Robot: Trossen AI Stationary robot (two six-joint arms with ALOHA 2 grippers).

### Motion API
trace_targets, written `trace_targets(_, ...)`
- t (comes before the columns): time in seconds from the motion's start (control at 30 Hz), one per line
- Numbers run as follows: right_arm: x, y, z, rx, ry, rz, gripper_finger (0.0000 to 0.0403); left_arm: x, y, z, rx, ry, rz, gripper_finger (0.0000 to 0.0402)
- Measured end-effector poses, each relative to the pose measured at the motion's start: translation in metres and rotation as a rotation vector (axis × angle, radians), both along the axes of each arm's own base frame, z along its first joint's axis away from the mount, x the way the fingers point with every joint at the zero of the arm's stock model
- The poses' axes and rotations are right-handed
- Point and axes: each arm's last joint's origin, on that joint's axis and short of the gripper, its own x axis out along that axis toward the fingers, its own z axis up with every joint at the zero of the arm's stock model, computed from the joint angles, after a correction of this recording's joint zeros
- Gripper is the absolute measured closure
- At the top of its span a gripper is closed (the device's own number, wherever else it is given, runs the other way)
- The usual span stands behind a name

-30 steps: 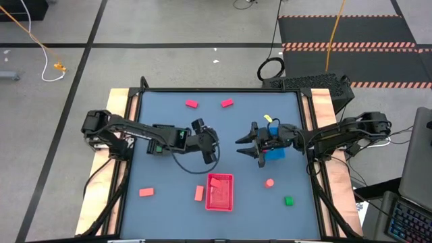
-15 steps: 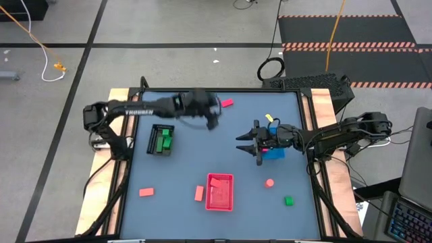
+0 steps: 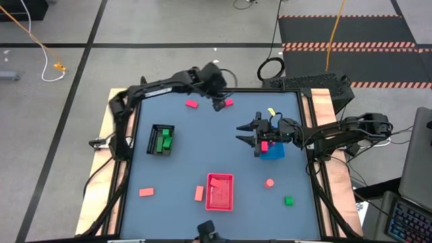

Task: Sort & place blocks by color
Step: Put the red block into the blue bin

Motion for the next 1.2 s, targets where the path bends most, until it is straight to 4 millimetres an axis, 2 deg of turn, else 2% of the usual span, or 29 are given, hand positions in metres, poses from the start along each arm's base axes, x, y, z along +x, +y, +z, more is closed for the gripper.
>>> trace_targets(0.13, 0.000, 0.000, 0.000, -0.008, 0.001, 0.003, 0.0238, 0.022, 0.028, -0.015, -0.039, 0.058, 0.021, 0.0236)
trace_targets(0.27, 0.000, 0.000, -0.001, -0.021, 0.009, 0.005, 0.0238, 0.034, 0.045, -0.033, -0.067, 0.092, 0.028, 0.0256)
trace_targets(0.43, 0.000, 0.000, -0.003, -0.017, 0.032, 0.007, 0.0238, 0.041, 0.051, -0.066, -0.115, 0.159, 0.043, 0.0260)
trace_targets(0.57, 0.000, 0.000, -0.004, -0.015, 0.043, 0.009, 0.0238, 0.044, 0.047, -0.091, -0.159, 0.245, 0.036, 0.0257)
trace_targets(1.07, 0.000, 0.001, -0.006, 0.015, 0.060, 0.010, 0.0238, 0.046, 0.044, -0.097, -0.148, 0.264, 0.030, 0.0256)
trace_targets(1.2, 0.000, 0.001, -0.006, 0.015, 0.060, 0.010, 0.0238, 0.042, 0.050, -0.097, -0.154, 0.265, 0.054, 0.0256)
